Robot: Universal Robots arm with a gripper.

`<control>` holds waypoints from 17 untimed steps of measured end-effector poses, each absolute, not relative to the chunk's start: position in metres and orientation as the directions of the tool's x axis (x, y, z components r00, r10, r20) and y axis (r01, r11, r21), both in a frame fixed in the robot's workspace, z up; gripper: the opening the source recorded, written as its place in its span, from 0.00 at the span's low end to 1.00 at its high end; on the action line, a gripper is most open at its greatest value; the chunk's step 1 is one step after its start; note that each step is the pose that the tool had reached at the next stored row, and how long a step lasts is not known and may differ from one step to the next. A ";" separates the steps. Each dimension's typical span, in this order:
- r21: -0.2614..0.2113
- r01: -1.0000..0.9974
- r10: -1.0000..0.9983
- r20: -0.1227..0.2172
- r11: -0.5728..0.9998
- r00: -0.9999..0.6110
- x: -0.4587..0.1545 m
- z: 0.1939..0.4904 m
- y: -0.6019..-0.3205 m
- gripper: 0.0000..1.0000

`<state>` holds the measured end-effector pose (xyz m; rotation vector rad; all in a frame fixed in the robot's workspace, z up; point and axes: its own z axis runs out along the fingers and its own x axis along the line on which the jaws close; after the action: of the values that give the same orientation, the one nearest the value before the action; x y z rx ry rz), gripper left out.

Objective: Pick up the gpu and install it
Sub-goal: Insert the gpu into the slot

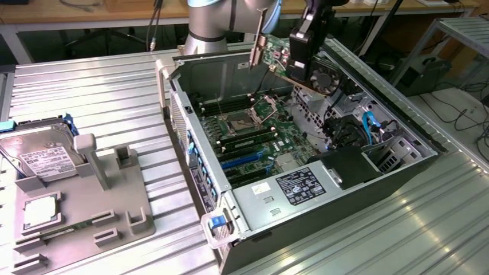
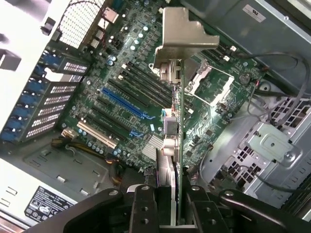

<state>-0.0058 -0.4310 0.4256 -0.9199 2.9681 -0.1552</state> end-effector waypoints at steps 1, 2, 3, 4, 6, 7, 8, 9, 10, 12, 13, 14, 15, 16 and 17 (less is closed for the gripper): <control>-0.104 -0.577 -0.580 0.001 0.810 -0.815 -0.006 0.426 -0.431 0.28; -0.104 -0.592 -0.595 0.001 0.799 -0.804 -0.006 0.426 -0.431 0.28; -0.104 -0.600 -0.603 0.001 0.793 -0.798 -0.006 0.426 -0.431 0.28; -0.104 -0.608 -0.611 0.001 0.787 -0.792 -0.006 0.425 -0.431 0.28; -0.104 -0.626 -0.630 0.001 0.773 -0.777 -0.006 0.425 -0.431 0.28; -0.104 -0.639 -0.642 0.001 0.762 -0.766 -0.006 0.425 -0.431 0.28; -0.104 -0.647 -0.651 0.001 0.755 -0.759 -0.006 0.425 -0.431 0.28; -0.104 -0.662 -0.665 0.001 0.743 -0.747 -0.006 0.425 -0.431 0.28; -0.104 -0.673 -0.677 0.001 0.732 -0.736 -0.006 0.425 -0.431 0.28; -0.104 -0.709 -0.713 0.001 0.698 -0.702 -0.006 0.425 -0.431 0.28; -0.104 -0.726 -0.730 0.001 0.680 -0.683 -0.006 0.425 -0.431 0.28; -0.104 -0.736 -0.740 0.001 0.669 -0.673 -0.006 0.425 -0.431 0.28; -0.104 -0.752 -0.756 0.001 0.651 -0.655 -0.006 0.425 -0.431 0.28; -0.104 -0.776 -0.780 0.001 0.622 -0.626 -0.006 0.425 -0.431 0.28; -0.104 -0.798 -0.802 0.001 0.593 -0.597 -0.006 0.425 -0.431 0.28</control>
<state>-0.0058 -0.4310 0.4253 -1.3883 2.7627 -0.1447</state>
